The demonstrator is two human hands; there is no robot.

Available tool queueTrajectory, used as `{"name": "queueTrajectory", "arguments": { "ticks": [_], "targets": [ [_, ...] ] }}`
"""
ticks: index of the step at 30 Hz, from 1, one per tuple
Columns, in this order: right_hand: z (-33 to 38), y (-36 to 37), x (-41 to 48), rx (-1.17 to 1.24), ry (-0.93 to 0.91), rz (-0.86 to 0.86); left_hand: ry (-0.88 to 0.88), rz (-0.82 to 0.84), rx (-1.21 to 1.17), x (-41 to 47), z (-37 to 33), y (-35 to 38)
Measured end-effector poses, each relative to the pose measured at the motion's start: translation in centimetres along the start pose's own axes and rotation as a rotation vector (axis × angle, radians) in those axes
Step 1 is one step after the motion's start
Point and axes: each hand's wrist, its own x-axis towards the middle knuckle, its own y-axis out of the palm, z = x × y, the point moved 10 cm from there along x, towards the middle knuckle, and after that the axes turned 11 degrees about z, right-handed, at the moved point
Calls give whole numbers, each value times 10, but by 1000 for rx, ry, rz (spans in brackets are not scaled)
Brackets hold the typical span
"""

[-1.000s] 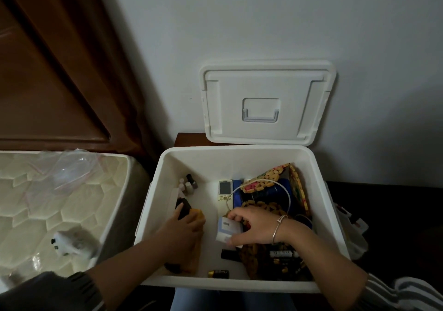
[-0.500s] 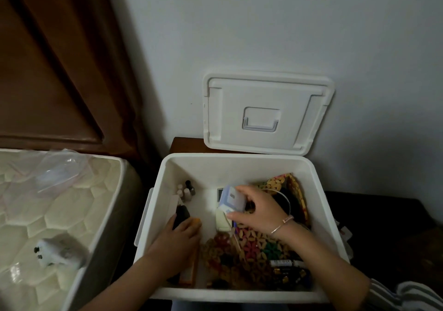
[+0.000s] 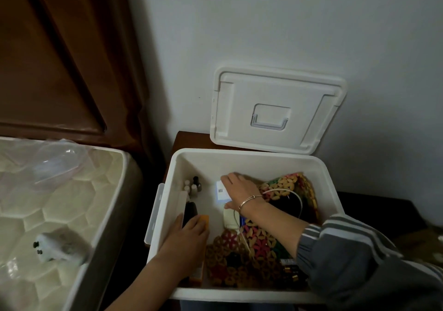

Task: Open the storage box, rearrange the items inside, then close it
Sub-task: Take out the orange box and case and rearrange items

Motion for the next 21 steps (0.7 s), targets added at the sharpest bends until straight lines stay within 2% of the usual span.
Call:
{"name": "queueTrajectory", "arguments": {
  "ticks": [6,9,11,13,18,21],
  "targets": [
    [-14,-30,-61,20,11,-147,12,-49,-72,0,1,-2],
    [-33,-43,-121,-4,-22,-313,7,-88,-131,0,2,-8],
    [-59,-45,-154,28,45,-397,4,-122,-172,1,1,-16],
    [-87,-35,-174,91,131,-401,5,-187,-267,2,-2,-32],
    [-132,-7,-196,249,272,-350,77,-495,-541,8,-18,-91],
    [-140,-3,-197,306,330,-341,135,-514,-590,31,-37,-113]
  ]
}}
